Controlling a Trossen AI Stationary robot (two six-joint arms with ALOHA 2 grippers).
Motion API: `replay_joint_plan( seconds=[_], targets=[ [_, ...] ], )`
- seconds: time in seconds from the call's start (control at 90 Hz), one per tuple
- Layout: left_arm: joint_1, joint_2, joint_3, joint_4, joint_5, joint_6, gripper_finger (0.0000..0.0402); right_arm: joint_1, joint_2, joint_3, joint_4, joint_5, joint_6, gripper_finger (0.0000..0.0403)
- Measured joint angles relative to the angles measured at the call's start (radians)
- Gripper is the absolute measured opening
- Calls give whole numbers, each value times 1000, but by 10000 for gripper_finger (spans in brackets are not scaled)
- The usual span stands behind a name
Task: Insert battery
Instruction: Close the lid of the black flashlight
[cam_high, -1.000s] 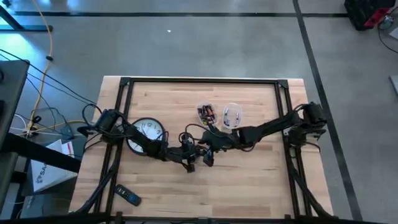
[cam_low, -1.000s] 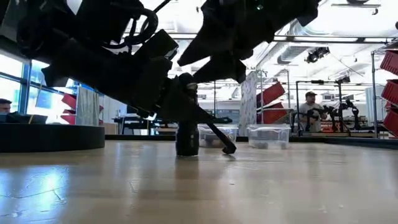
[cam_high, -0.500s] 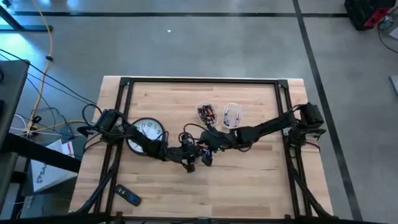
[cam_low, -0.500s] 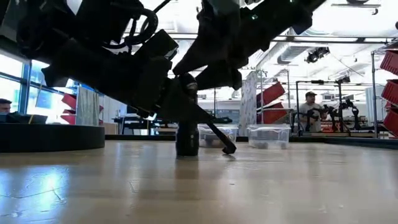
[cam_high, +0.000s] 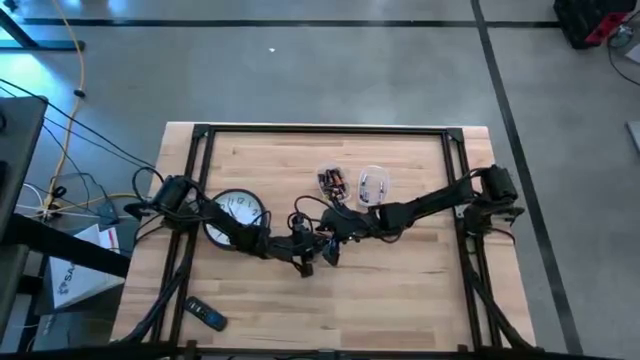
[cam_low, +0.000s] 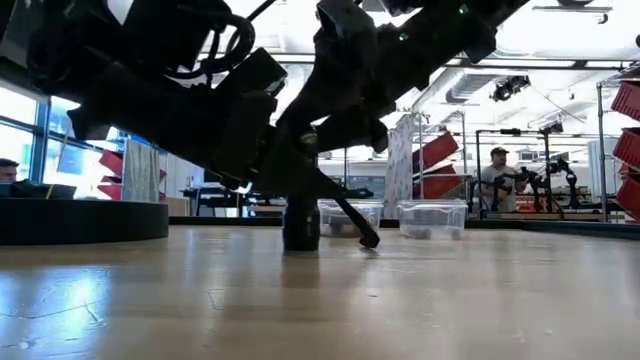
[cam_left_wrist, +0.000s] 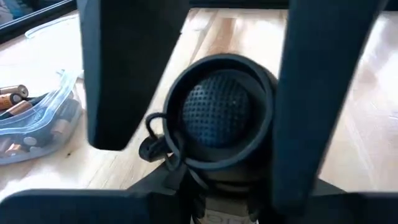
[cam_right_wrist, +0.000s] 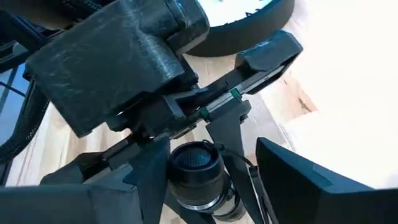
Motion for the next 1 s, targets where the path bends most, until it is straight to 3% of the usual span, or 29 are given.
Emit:
replay_joint_plan(
  seconds=[0.6, 0.878, 1.0],
  targets=[
    [-7, 0, 0, 0, -6, -6, 99, -3, 0, 0, 27, -37, -12, 76],
    [-37, 1, -2, 12, -38, -8, 99, 1, 0, 0, 89, -28, -90, 75],
    [-61, 2, -54, 105, -71, -16, 99, 1, -4, -58, 196, -26, -94, 75]
  ],
)
